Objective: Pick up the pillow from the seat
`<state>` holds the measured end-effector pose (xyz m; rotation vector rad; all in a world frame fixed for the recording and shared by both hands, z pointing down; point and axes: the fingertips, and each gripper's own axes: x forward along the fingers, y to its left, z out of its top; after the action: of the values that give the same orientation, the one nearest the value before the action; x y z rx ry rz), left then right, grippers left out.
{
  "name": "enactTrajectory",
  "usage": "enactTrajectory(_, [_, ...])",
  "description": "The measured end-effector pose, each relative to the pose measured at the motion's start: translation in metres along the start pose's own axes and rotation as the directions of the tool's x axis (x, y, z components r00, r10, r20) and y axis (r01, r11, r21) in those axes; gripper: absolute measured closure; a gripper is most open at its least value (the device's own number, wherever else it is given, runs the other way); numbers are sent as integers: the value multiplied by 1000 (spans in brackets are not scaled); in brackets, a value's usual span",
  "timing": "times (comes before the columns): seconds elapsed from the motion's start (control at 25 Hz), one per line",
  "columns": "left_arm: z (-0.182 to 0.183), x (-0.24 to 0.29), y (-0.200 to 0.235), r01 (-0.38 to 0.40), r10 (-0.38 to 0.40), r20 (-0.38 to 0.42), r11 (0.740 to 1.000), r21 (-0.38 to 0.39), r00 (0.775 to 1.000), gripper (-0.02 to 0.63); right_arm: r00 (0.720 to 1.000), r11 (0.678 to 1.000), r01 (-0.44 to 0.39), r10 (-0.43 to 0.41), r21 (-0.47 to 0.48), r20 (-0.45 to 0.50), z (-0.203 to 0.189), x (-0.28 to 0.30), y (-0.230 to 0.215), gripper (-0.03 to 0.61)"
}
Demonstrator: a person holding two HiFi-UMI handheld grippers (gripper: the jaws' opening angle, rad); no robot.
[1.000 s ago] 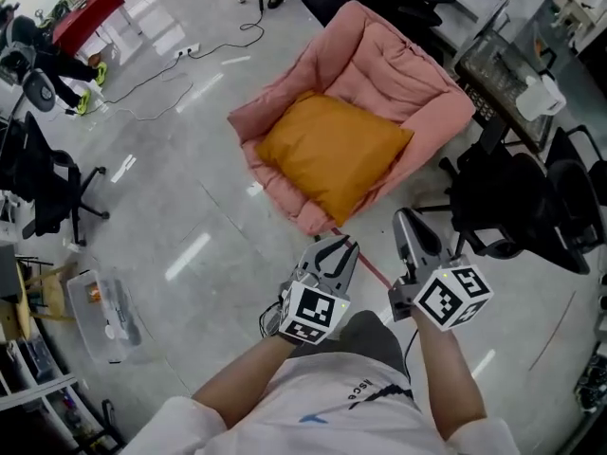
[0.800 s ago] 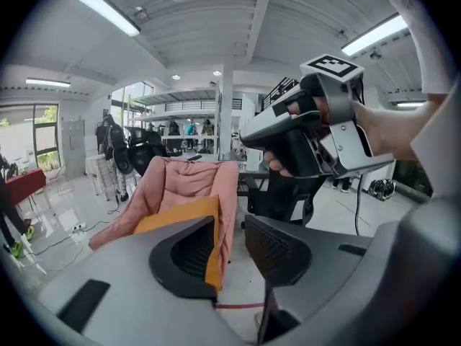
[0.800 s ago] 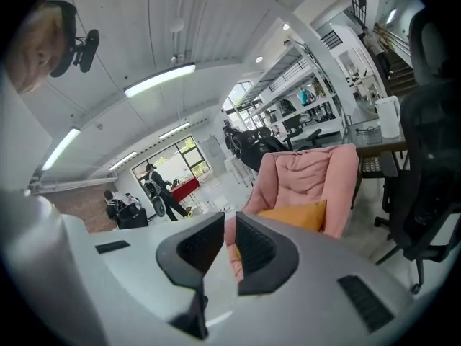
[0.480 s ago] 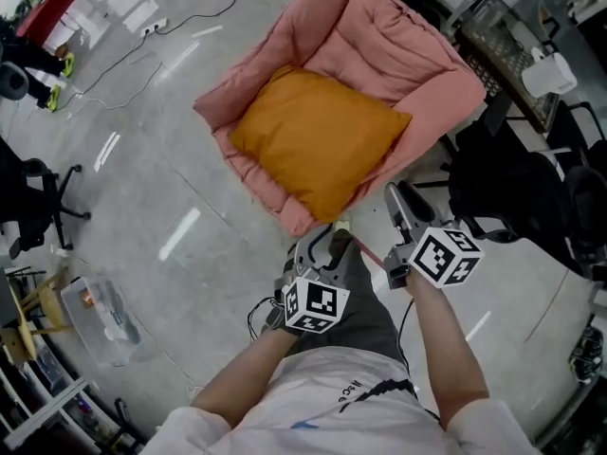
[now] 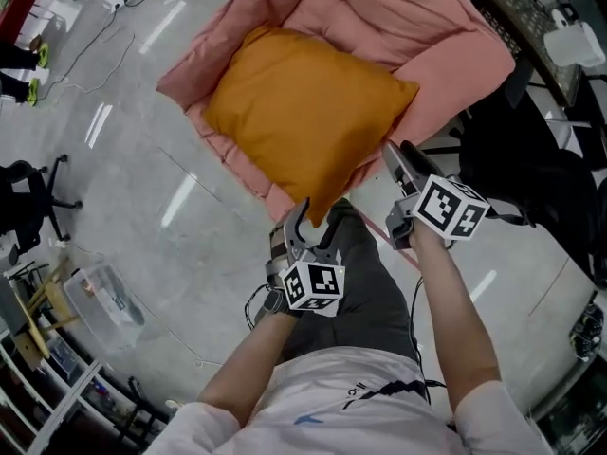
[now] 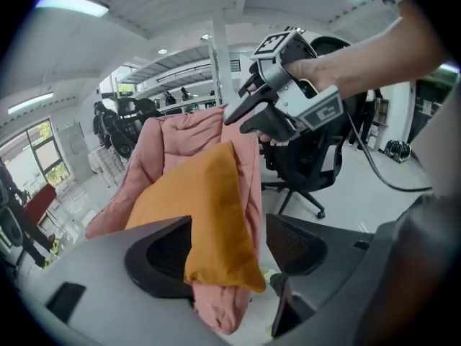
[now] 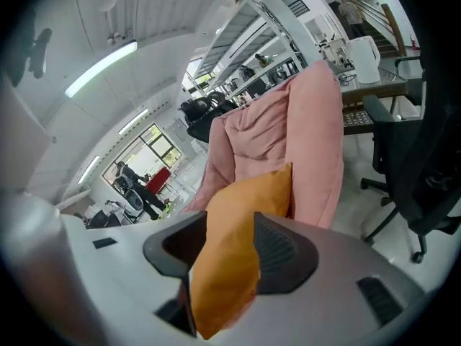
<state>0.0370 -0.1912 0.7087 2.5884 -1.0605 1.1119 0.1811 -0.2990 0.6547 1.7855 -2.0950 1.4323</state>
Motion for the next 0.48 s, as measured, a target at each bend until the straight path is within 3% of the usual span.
enactTrajectory(0.24, [-37, 34, 1, -31, 36, -35, 992, 119, 999, 268, 999, 998, 7, -10, 69, 34, -21, 31, -16, 360])
enactTrajectory(0.48, [-48, 59, -4, -91, 106, -49, 964, 249, 993, 239, 997, 994, 26, -34, 103, 75, -17, 53, -39, 327])
